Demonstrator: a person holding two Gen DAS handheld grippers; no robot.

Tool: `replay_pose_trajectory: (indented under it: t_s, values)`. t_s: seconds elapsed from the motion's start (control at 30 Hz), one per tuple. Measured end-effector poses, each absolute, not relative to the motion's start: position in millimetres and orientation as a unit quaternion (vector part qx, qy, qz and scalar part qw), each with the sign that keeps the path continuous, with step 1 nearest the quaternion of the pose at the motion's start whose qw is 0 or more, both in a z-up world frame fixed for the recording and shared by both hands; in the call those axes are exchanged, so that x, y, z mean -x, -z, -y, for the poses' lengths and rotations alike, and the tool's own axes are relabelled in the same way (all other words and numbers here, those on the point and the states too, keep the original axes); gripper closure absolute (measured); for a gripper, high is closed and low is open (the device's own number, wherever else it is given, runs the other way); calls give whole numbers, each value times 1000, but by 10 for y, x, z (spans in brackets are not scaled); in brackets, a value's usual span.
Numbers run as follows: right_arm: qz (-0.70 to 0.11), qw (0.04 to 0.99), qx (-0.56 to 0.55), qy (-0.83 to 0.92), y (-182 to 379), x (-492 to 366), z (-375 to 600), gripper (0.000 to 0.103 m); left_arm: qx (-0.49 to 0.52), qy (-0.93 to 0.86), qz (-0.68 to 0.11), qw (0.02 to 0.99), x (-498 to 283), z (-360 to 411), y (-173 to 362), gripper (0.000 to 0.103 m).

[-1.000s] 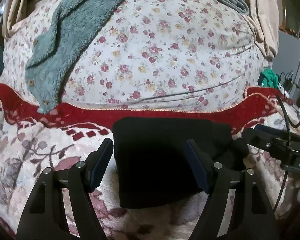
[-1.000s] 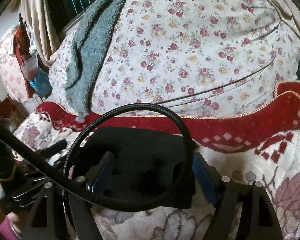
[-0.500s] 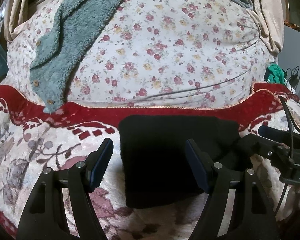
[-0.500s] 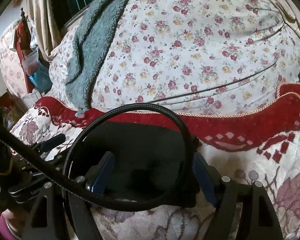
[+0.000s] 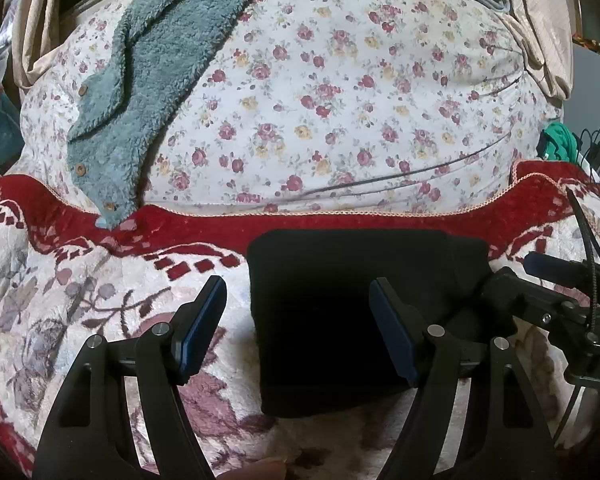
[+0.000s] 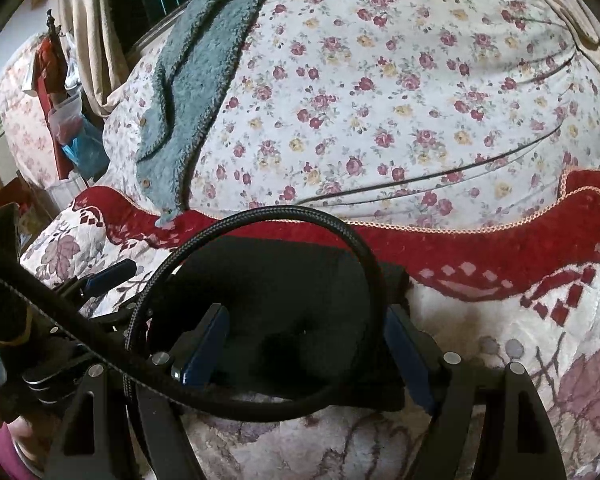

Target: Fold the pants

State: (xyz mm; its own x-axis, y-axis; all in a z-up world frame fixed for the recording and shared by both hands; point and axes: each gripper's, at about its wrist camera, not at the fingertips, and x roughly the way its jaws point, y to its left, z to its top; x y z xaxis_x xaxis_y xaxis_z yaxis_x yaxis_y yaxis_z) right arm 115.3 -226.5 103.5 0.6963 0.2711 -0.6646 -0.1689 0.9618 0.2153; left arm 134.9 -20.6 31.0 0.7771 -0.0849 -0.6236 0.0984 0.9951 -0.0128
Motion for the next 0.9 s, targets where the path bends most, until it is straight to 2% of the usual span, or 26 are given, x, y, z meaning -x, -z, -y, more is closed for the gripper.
replay_pose_trajectory:
  t_s: [0.9]
  values:
    - [-383, 912, -76, -124, -938, -1186, 2264, 25, -12, 53, -336, 940, -1367, 241, -270, 29]
